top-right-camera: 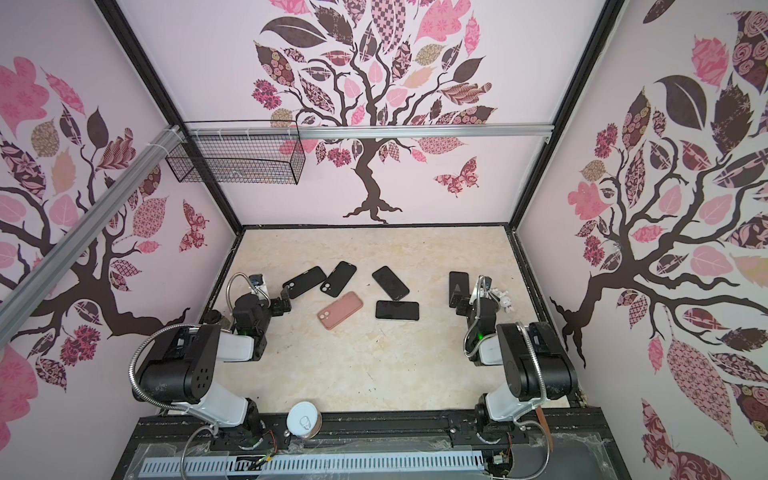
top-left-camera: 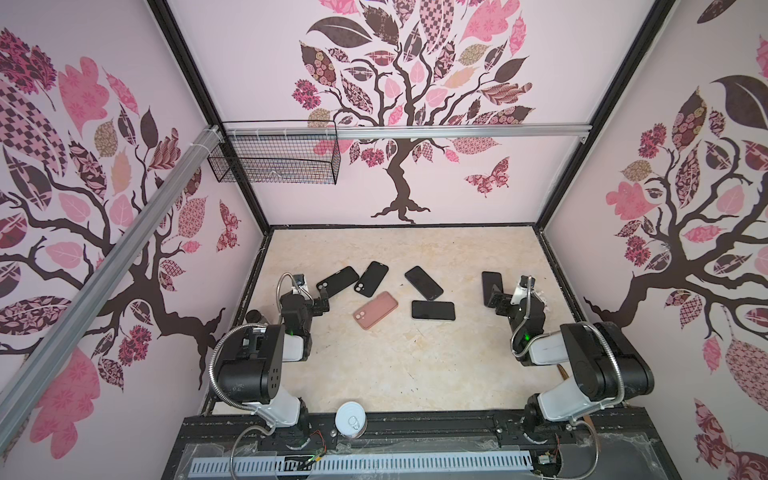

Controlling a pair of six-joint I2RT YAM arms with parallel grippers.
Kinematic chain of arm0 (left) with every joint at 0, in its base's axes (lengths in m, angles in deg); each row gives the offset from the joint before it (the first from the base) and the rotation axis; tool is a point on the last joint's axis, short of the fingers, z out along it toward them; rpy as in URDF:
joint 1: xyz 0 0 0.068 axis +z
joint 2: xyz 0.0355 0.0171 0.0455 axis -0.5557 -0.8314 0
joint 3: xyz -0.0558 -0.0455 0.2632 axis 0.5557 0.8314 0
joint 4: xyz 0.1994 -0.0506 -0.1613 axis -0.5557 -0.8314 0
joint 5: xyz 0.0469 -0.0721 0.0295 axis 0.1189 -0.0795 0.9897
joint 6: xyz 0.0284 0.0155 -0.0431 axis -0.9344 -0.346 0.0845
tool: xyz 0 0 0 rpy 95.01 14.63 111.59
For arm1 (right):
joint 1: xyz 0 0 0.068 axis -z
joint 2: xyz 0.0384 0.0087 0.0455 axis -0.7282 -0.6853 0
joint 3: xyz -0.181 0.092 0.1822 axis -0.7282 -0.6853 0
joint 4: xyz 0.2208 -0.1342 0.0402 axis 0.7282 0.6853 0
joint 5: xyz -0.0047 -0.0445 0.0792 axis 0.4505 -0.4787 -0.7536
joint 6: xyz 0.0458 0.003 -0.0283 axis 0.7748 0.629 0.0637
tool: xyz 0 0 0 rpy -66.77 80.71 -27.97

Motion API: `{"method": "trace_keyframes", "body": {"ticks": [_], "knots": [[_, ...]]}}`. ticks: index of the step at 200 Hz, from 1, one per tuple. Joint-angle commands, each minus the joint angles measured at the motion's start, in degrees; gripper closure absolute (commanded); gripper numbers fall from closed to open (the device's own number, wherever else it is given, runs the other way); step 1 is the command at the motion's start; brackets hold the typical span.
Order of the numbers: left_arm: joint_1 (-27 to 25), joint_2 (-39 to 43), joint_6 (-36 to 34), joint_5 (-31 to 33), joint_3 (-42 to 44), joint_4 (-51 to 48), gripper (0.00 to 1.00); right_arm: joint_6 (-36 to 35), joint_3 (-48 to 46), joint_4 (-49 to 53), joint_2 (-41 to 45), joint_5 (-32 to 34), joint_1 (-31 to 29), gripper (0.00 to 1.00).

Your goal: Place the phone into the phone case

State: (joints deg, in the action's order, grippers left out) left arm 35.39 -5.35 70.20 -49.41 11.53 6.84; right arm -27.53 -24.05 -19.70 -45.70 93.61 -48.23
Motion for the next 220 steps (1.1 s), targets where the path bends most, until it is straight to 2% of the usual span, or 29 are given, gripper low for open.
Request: {"method": "trace_keyframes", "body": {"ticks": [1, 128, 161, 194, 220], "knots": [[0.28, -0.1, 0.04, -0.42, -1.56, 1.05, 0.03, -0.73, 1.17, -0.88, 0.12, -0.2, -0.31, 0.0], [0.29, 0.2, 0.07, -0.14, -1.25, 1.3, 0.03, -0.93, 0.97, -1.19, 0.39, -0.61, -0.34, 0.0], [-0.75, 2.56, 0.9, 5.87, -2.53, -2.89, 0.03, -1.01, 1.77, 0.07, 1.51, -0.34, -0.31, 0.0], [-4.72, 6.19, -2.09, 12.35, -4.31, -8.58, 0.03, -1.02, 4.78, 10.56, 7.54, 0.15, -0.32, 0.0], [-7.12, 11.25, -1.97, 17.02, -6.84, -17.24, 0.03, 0.01, 7.58, 18.94, 12.08, -0.18, -0.31, 0.0]]}}
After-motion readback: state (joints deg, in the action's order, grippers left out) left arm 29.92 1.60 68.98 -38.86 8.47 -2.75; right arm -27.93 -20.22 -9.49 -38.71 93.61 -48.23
